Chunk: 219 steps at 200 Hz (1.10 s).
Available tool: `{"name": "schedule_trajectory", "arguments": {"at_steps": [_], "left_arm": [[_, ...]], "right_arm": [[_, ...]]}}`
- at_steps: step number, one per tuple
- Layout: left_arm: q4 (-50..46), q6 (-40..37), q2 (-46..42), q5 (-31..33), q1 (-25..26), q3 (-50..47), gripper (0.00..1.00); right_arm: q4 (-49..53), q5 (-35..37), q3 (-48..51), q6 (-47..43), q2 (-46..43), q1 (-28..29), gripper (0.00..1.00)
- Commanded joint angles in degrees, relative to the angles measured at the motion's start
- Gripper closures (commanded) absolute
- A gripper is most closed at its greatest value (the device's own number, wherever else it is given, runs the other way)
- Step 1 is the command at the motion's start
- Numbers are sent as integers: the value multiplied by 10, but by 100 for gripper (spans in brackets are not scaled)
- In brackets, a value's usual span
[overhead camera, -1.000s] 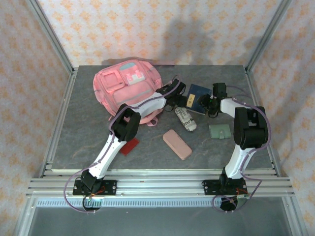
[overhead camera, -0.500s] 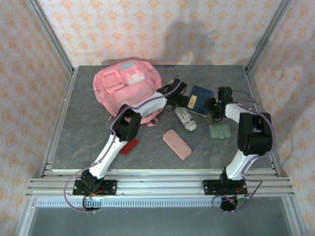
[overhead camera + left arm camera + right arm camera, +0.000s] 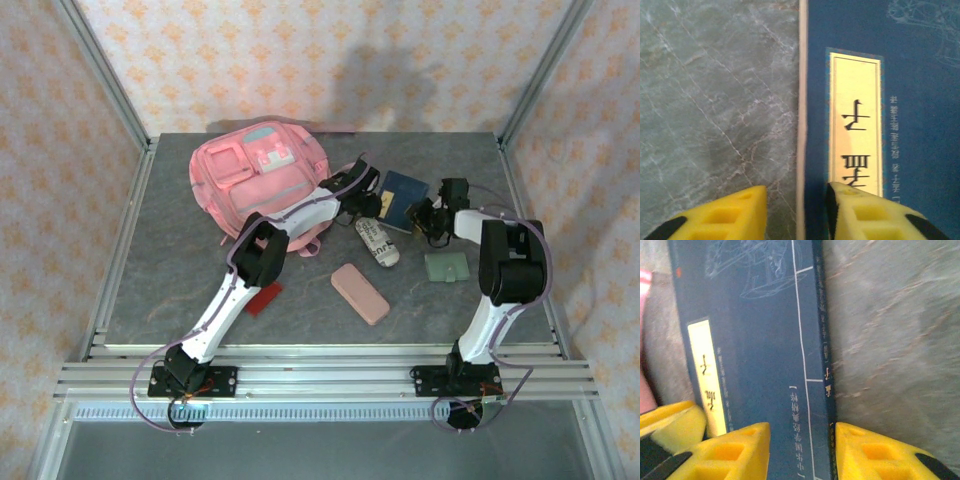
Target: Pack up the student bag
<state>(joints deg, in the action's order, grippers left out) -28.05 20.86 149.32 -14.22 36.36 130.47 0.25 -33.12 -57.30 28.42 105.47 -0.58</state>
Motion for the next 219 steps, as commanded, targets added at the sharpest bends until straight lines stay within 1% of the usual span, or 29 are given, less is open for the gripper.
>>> {"name": "schedule_trajectory", "arguments": {"at_steps": [1, 13, 24, 42, 68, 88, 97, 104, 113, 137, 150, 162, 172, 188, 195, 205, 212, 219], "left_arm": [[-14, -6, 30, -36, 6, 12, 74], [-16, -10, 31, -41, 6, 11, 79], [-18, -12, 32, -44, 6, 10, 85], [-21, -18, 30, -45, 6, 7, 86], [-19, -20, 27, -48, 6, 1, 89], [-18, -20, 25, -50, 6, -1, 90], [-18, -19, 25, -52, 6, -2, 90], [-19, -19, 25, -51, 6, -2, 90], [-18, -20, 24, -52, 6, -3, 90], [-15, -20, 18, -55, 6, -7, 91], [-8, -20, 13, -57, 6, -16, 91], [-4, -17, 9, -59, 6, -21, 91], [-4, -17, 9, -60, 6, -22, 91], [-5, -18, 9, -60, 6, -22, 92], [-5, -18, 9, -60, 6, -22, 92], [-5, -17, 7, -61, 6, -22, 92], [-5, -17, 8, -61, 6, -22, 92], [-5, -17, 8, -60, 6, -24, 92]], "right_arm": [[-77, -80, 15, -3, -6, 11, 63], [-104, -97, 25, 3, -14, 12, 64], [-130, -110, 34, 14, -23, 12, 64], [-168, -127, 45, 33, -30, 12, 63], [-237, -147, 72, 73, -35, 13, 60], [-324, -164, 104, 122, -45, 13, 55], [-357, -171, 115, 142, -45, 13, 54], [-354, -167, 113, 145, -43, 14, 54], [-321, -153, 100, 132, -36, 16, 55], [-276, -134, 80, 108, -18, 22, 59], [-279, -136, 79, 109, -8, 24, 65], [-308, -152, 84, 120, -1, 27, 66], [-334, -160, 92, 132, 0, 30, 65], [-379, -178, 102, 152, -2, 33, 60], [-384, -181, 101, 156, -2, 34, 56], [-373, -174, 96, 154, -2, 35, 53], [-375, -176, 94, 154, 0, 35, 52], [-401, -188, 99, 164, 2, 35, 54]]}}
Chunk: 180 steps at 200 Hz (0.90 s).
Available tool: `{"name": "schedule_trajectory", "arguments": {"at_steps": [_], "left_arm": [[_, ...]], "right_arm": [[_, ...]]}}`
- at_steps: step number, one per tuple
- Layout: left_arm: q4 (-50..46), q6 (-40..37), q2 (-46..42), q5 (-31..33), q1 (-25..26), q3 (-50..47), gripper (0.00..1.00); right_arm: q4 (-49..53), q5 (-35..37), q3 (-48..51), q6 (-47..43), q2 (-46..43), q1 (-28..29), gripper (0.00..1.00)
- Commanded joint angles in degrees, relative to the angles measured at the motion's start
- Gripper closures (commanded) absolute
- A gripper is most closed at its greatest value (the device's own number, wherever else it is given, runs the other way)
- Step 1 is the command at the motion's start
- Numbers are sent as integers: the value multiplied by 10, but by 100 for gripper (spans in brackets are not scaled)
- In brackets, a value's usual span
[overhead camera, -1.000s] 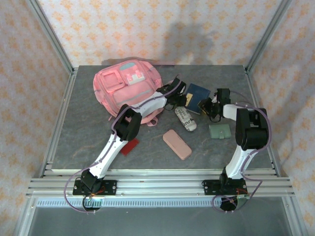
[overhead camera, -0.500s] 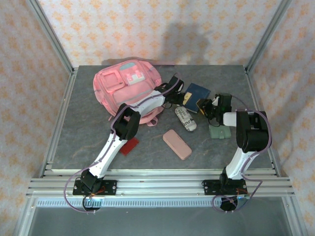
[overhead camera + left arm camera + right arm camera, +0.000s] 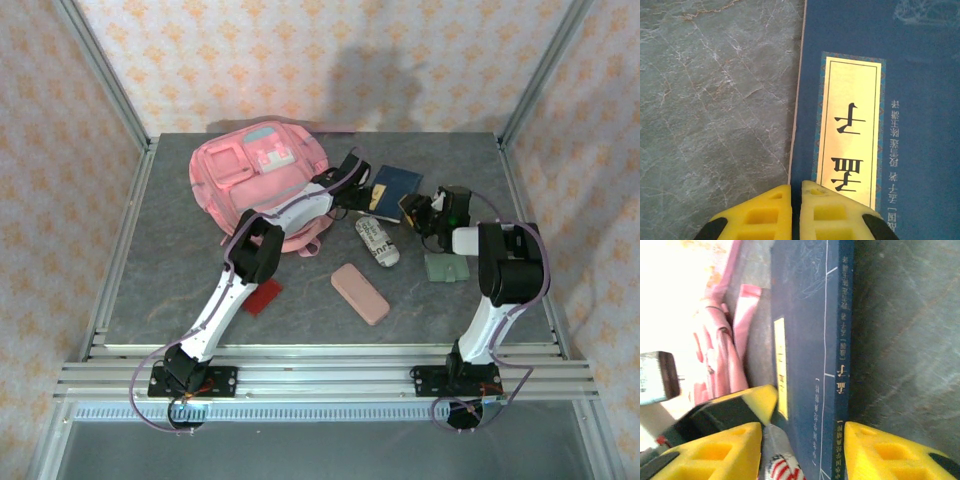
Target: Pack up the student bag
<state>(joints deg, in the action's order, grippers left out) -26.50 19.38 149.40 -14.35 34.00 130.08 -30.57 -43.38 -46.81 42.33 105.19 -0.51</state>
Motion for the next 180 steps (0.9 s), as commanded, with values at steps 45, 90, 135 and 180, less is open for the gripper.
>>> {"name": "schedule_trajectory", "arguments": {"at_steps": [45, 90, 135, 180], "left_arm": [[-21, -3, 5, -59, 30, -20, 92], [-20, -5, 5, -59, 30, -22, 92], [-23, -5, 0, -54, 30, -26, 92], [-12, 5, -41, -35, 28, -51, 78]], "right_arm": [[-69, -79, -20, 20, 19, 38, 69], [-39, -90, -46, 4, 51, 47, 76], [9, -30, -51, -14, 44, 50, 82], [101, 61, -63, -55, 4, 47, 100]]}}
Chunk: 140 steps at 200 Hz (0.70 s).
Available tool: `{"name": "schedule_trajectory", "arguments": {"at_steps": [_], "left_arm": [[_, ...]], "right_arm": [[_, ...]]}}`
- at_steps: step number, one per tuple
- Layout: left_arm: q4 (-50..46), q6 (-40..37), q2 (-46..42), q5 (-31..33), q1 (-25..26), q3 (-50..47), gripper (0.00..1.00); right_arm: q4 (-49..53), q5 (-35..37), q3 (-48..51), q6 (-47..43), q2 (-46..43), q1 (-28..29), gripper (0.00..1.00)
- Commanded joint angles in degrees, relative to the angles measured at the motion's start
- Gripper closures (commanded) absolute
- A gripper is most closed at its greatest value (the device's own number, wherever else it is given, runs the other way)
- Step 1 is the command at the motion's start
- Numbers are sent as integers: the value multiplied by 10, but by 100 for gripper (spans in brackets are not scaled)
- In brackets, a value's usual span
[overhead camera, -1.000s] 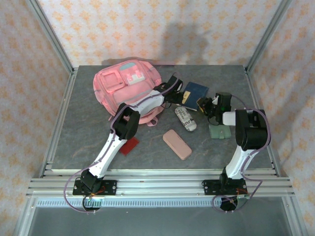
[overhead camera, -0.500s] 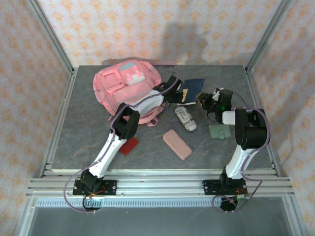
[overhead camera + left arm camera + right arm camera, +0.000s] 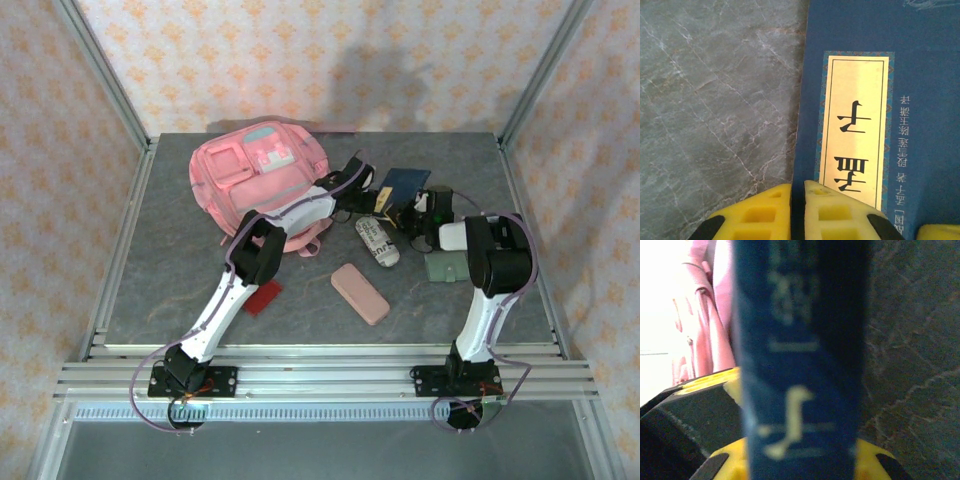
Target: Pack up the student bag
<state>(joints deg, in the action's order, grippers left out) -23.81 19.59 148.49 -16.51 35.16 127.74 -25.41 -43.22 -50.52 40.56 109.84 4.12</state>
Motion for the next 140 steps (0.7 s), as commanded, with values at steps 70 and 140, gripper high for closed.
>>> {"name": "schedule_trajectory", "arguments": {"at_steps": [70, 140], "left_arm": [[134, 87, -285, -23, -47, -242, 32], [408, 215, -537, -258, -156, -565, 21]], "right_arm": [[138, 33, -61, -92, -199, 0, 100], [185, -147, -76, -133, -313, 61, 100]]}}
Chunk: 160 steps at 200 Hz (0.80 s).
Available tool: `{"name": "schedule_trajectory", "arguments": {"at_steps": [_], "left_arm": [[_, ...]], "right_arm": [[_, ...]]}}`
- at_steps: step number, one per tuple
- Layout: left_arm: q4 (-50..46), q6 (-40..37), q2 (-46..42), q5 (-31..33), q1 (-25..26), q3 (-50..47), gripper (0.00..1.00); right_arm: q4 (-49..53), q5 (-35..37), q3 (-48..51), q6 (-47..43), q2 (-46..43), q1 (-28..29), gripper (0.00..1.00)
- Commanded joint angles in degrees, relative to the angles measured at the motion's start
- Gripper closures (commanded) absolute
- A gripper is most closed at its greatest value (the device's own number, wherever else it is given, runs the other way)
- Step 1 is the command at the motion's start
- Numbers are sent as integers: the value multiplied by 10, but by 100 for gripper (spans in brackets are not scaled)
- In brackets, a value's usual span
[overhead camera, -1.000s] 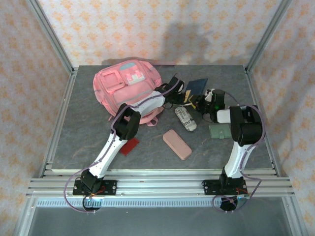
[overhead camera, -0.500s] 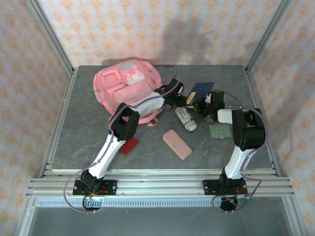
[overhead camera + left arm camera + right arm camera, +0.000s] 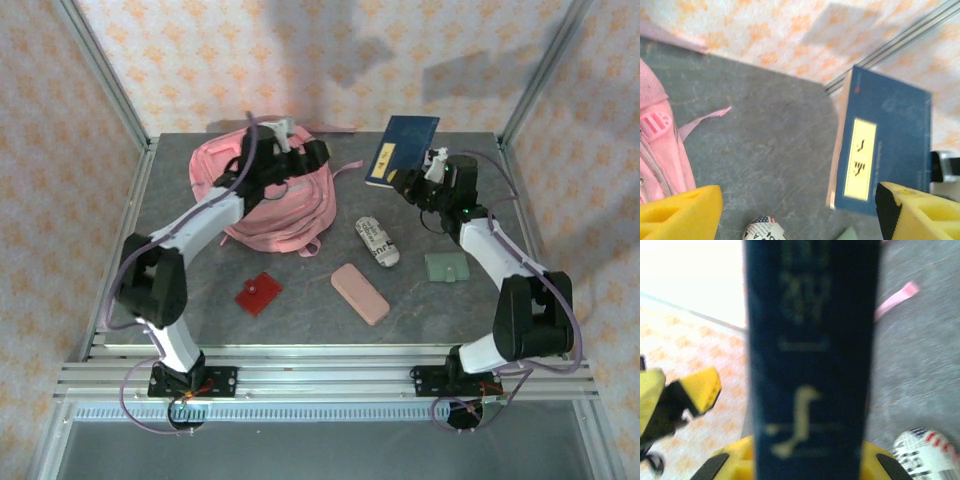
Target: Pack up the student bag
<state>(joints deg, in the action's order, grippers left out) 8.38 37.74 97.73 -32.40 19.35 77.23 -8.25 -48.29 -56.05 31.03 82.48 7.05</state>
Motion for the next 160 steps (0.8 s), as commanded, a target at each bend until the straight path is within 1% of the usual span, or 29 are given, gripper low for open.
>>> {"name": "schedule_trajectory", "arguments": {"at_steps": [1, 16, 36, 54, 77, 106, 118, 130, 138, 152, 160], "left_arm": [[87, 32, -31, -102, 2, -62, 21], [100, 23, -58, -134, -3, -91, 21], [123, 16, -91, -166, -5, -125, 21], [133, 9, -114, -169, -6, -149, 20], [144, 10, -129, -182, -7, -157, 19], [188, 30, -142, -200, -10, -174, 19], [217, 50, -142, -220, -14, -181, 20], [266, 81, -144, -242, -16, -194, 26], [293, 99, -145, -254, -18, -201, 31], [314, 115, -148, -269, -22, -210, 46], [318, 117, -149, -276, -24, -213, 59]], "right_arm": [[14, -99, -20, -38, -40, 33, 100], [18, -145, -20, -45, -54, 56, 100], [46, -179, -25, -74, -68, 89, 100], [48, -213, -19, -91, -77, 112, 100], [51, -249, -13, -109, -86, 140, 100], [59, -272, -8, -127, -96, 152, 100], [61, -281, -6, -130, -99, 152, 100], [73, -279, -6, -139, -100, 152, 100], [83, -283, -8, -146, -99, 152, 100], [93, -283, -10, -152, -96, 152, 100], [94, -284, -10, -154, -94, 152, 100]]}}
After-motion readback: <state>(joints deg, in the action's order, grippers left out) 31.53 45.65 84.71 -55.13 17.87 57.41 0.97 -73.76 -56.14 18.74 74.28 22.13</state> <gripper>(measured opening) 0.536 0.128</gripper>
